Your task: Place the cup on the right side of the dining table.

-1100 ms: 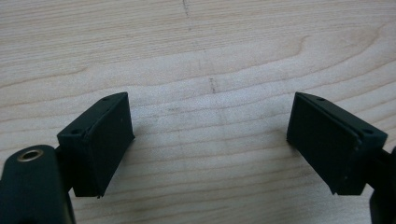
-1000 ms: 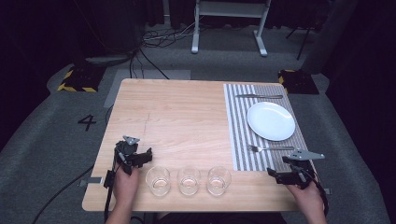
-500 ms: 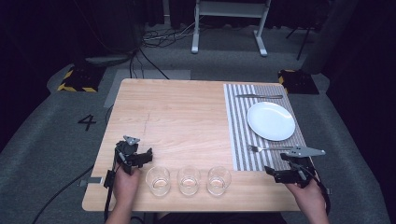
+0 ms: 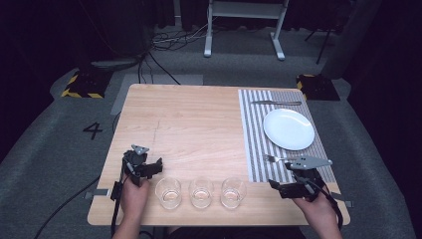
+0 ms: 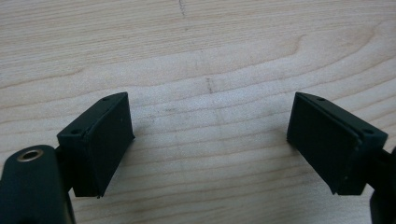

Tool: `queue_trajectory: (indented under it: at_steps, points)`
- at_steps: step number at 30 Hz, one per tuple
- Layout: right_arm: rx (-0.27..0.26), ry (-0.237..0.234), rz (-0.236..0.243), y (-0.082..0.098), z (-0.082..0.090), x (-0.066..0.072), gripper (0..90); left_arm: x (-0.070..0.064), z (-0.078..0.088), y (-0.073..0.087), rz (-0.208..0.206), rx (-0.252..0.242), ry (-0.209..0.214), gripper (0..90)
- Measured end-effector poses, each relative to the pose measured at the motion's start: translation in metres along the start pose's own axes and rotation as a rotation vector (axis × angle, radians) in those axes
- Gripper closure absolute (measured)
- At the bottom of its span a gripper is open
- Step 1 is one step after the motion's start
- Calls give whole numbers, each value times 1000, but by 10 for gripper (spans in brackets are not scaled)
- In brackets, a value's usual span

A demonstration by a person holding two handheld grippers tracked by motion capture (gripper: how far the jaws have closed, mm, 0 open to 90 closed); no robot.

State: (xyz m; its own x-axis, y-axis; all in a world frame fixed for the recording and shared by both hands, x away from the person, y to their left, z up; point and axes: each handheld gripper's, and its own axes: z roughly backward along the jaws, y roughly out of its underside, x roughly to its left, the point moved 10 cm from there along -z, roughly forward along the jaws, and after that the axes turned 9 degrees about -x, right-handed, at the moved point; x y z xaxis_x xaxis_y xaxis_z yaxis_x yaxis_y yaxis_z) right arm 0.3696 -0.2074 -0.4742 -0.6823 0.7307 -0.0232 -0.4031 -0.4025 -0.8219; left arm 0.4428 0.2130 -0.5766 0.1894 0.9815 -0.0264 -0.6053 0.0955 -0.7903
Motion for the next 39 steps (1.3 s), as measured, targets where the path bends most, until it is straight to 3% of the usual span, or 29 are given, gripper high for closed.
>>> queue_trajectory:
  at_steps: [12,18,29,39]
  points:
    - [-37,-110,76,-30,-11,51,157,-1,0,0,-1,2,4,134]
    - [-47,-154,75,-35,-22,71,155,-1,0,0,-2,2,4,134]
    - [-13,-217,77,-24,-48,104,148,-1,0,0,-2,2,4,134]
    - [12,-229,73,-13,-66,115,144,-1,0,0,-2,2,4,134]
